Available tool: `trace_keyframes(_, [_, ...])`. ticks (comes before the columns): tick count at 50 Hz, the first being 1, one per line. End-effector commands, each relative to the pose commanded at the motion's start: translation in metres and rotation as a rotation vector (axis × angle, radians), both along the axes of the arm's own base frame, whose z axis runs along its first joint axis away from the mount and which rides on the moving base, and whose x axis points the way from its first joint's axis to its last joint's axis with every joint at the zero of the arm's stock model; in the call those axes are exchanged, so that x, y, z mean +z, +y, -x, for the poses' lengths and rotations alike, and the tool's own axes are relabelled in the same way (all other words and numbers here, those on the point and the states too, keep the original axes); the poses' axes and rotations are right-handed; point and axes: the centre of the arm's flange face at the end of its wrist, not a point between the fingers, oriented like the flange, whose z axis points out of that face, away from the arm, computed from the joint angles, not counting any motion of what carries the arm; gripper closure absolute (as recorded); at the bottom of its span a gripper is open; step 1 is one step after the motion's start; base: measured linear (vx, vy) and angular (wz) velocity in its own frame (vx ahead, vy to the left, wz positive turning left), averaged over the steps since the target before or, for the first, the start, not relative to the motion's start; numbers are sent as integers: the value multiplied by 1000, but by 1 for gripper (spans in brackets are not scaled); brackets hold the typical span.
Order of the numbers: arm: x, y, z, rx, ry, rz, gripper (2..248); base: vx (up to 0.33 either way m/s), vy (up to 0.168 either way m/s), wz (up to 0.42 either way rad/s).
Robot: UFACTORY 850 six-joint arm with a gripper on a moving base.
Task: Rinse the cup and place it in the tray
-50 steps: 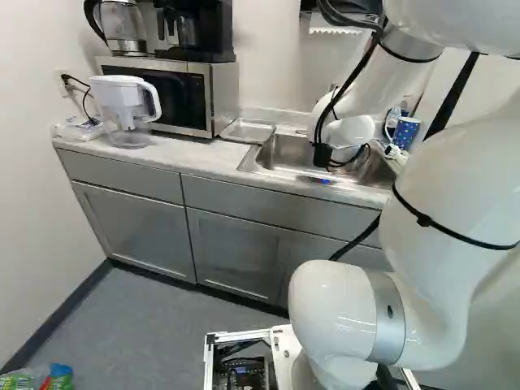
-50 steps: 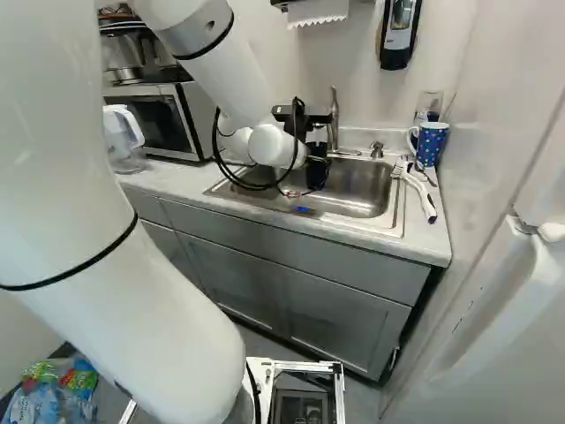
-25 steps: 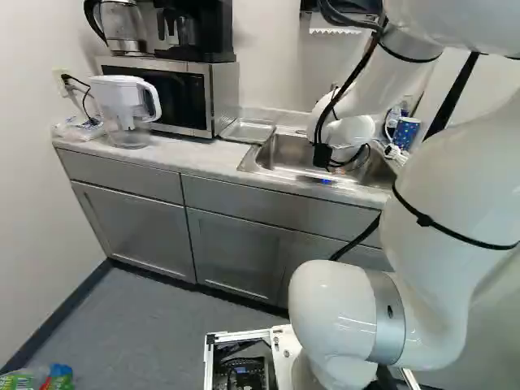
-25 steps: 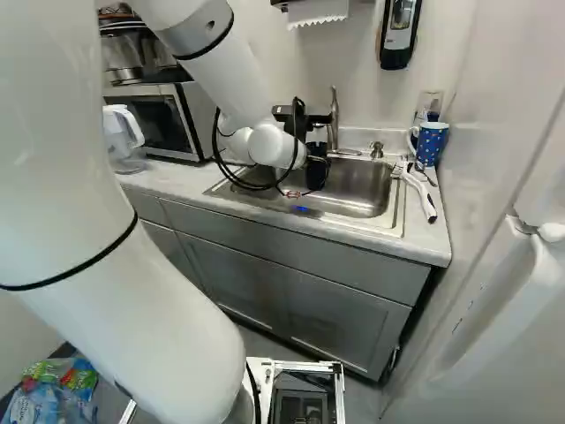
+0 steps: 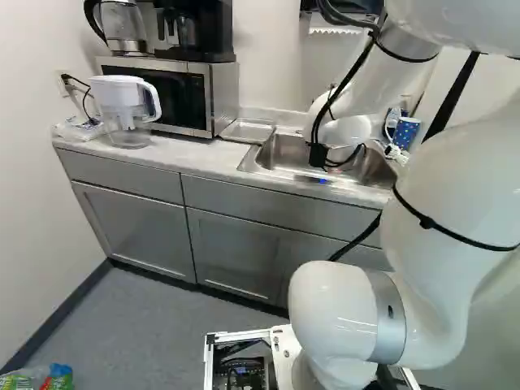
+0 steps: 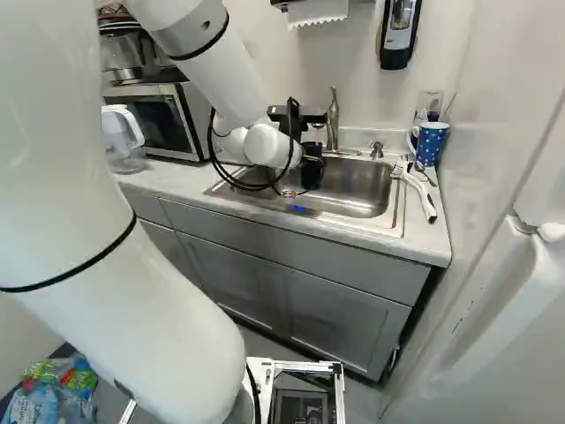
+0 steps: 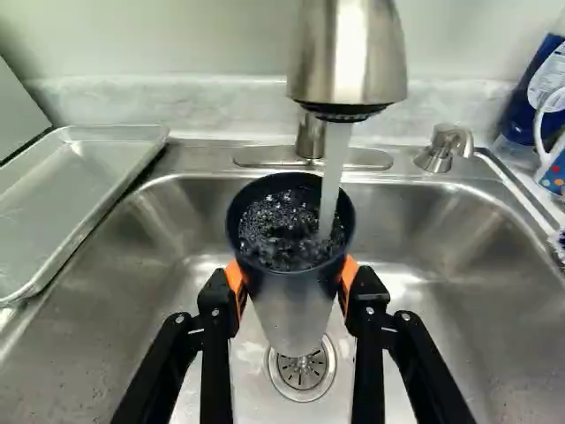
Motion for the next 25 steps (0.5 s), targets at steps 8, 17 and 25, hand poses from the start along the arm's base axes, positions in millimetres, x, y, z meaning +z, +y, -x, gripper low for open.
trace_keyframes(8, [0,12,-1,26,0,0,128,0,0,0])
trace_keyframes(17, [0,25,-2,55,0,0,128,0,0,0])
trace_keyframes(25, [2,37,-3,82,-6,1,128,0,0,0])
